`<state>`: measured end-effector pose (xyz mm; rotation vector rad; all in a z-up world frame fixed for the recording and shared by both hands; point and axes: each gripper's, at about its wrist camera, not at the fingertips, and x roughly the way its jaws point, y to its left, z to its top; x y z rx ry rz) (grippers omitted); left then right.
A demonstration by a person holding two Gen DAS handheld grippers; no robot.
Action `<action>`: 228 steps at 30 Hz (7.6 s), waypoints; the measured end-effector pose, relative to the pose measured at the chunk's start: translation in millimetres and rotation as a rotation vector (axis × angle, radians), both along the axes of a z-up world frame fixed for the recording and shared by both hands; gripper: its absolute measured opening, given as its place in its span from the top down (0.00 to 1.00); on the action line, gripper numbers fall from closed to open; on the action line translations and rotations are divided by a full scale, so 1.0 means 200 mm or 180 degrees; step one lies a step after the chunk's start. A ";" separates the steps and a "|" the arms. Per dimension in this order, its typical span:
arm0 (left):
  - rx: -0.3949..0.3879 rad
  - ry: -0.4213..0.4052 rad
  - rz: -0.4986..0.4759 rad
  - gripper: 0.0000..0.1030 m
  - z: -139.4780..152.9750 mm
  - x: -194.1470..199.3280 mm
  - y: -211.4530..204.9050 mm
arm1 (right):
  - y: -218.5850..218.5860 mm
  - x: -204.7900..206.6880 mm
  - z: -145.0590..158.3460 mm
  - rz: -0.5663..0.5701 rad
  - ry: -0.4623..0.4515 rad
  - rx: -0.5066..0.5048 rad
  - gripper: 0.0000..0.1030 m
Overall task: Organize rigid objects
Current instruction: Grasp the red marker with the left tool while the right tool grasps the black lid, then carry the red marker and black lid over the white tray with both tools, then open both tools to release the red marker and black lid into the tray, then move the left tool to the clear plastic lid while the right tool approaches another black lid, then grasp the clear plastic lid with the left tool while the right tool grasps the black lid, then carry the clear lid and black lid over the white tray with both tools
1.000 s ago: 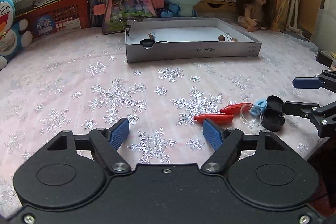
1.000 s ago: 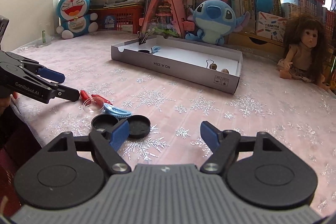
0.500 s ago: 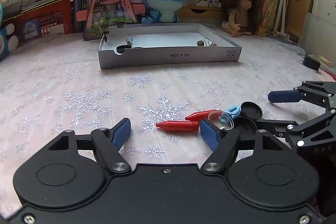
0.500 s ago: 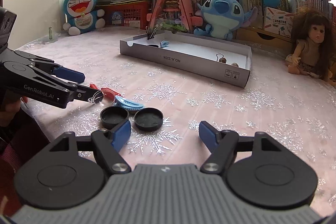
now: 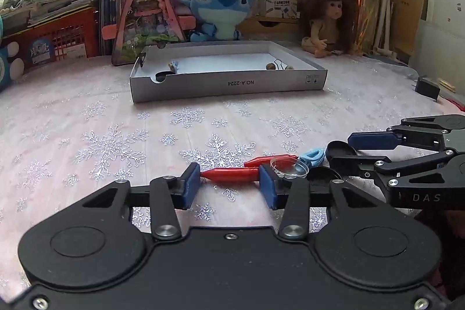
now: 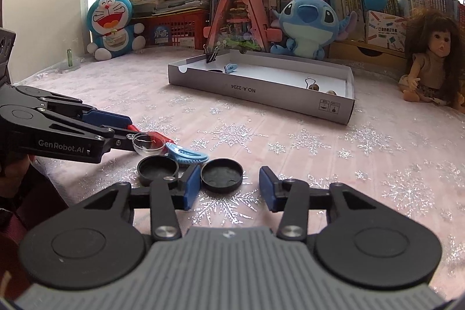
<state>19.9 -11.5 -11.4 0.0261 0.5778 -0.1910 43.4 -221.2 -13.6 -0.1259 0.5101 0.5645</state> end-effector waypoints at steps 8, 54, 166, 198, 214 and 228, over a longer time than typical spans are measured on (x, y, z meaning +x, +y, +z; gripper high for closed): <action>-0.0024 -0.0031 0.0038 0.59 0.01 0.01 0.01 | -0.02 0.00 0.01 -0.0093 -0.0041 0.0024 0.65; -0.0427 0.0048 0.0395 0.60 0.40 0.86 0.24 | -0.19 0.72 0.30 -0.1062 0.0408 0.0502 0.65; -0.0067 0.0025 -0.0775 0.51 0.12 -0.05 0.03 | 0.02 -0.02 0.09 0.0674 0.0290 0.0166 0.17; 0.0007 0.0072 -0.0908 0.75 0.02 0.01 -0.09 | -0.01 0.02 0.06 0.0417 0.0296 0.0074 0.52; -0.0127 -0.0069 -0.0720 0.74 0.17 0.09 0.00 | -0.03 0.11 0.13 0.0343 0.0201 0.0013 0.64; -0.0313 -0.0131 -0.0301 0.74 0.30 0.38 0.10 | -0.01 0.33 0.23 -0.0060 0.0159 0.0070 0.64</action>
